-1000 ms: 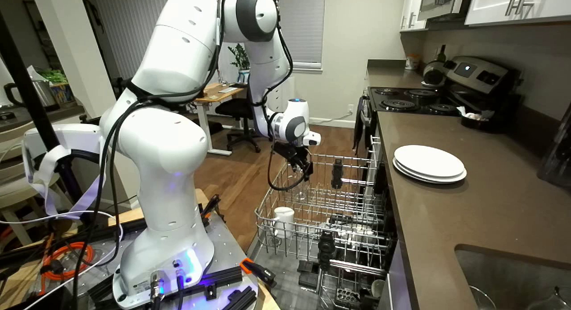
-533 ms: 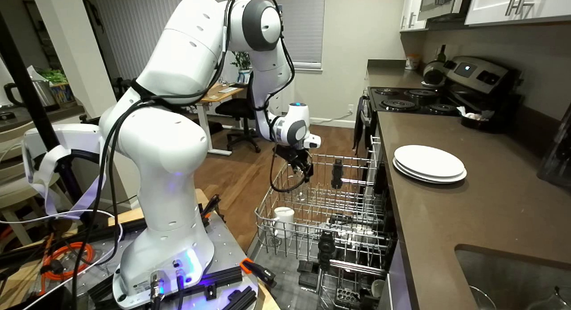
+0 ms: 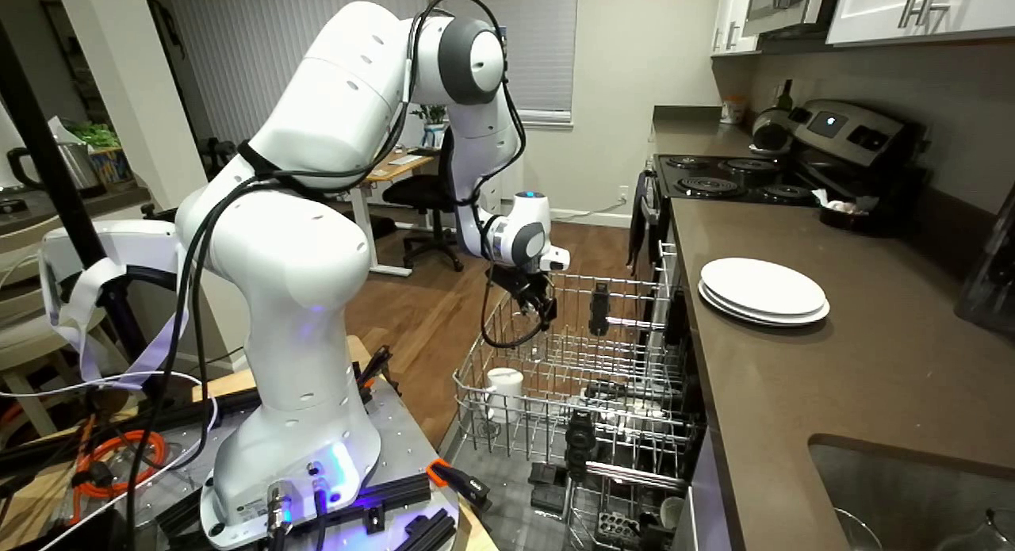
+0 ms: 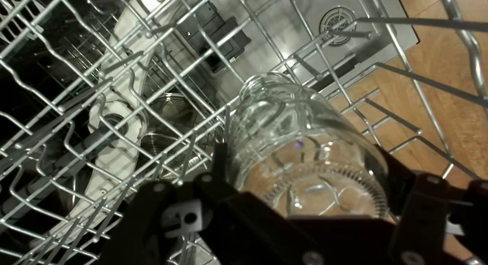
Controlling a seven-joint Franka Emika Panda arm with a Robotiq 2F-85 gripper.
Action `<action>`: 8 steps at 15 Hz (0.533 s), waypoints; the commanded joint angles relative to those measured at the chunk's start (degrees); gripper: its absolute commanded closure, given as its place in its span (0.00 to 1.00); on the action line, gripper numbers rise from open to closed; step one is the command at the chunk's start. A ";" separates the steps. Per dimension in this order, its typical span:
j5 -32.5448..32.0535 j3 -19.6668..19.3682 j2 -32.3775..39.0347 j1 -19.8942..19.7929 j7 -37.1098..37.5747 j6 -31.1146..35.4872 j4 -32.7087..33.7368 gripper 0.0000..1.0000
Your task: Move the glass jar to the left side of the dishwasher rack
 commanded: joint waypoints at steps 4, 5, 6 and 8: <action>0.99 -0.99 -0.31 0.89 -0.76 -0.74 0.27 0.38; 0.95 -1.08 -0.51 1.00 -0.70 -0.98 0.11 0.37; 0.88 -1.21 -0.72 1.14 -0.63 -1.17 -0.04 0.33; 0.77 -1.42 -1.20 1.40 -0.53 -1.68 -0.38 0.22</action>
